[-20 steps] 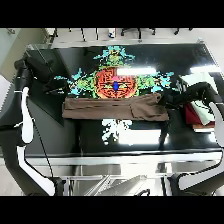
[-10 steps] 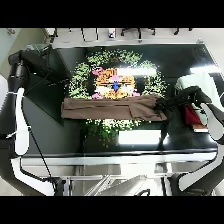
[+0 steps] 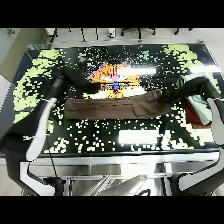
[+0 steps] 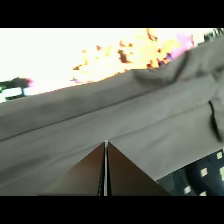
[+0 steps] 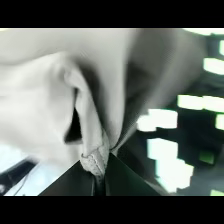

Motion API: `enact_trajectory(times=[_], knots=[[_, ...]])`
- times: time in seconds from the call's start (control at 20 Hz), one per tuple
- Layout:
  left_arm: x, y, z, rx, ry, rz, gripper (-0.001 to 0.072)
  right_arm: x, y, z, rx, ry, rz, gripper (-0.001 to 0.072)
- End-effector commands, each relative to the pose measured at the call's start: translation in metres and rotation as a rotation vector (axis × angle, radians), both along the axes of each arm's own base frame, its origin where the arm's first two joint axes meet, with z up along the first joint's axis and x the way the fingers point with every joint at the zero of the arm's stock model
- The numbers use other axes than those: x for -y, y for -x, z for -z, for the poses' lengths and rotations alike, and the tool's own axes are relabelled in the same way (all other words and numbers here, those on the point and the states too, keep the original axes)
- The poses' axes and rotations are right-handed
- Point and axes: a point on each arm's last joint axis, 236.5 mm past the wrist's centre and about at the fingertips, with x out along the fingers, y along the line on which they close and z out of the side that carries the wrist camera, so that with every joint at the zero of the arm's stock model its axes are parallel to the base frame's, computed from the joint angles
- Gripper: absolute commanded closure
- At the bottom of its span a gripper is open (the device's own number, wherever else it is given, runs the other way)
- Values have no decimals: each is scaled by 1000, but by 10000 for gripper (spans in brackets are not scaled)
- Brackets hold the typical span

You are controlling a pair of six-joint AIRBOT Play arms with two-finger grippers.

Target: Fold the shirts.

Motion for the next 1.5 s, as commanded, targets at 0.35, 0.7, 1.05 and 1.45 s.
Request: enact_trajectory(times=[0.35, 0.7, 1.05, 1.45], knots=[[208, 42, 102, -78, 192, 145, 690, -53, 27, -202, 276, -4, -147, 695], [224, 37, 96, -117, 307, 29, 690, -81, 37, -192, 228, -12, -212, 695], [100, -4, -46, -56, 299, 76, 691, -89, 32, -167, 134, -33, -199, 695], [-156, -12, -247, 244, 287, -216, 690, -297, -5, -130, 241, -196, -171, 692]])
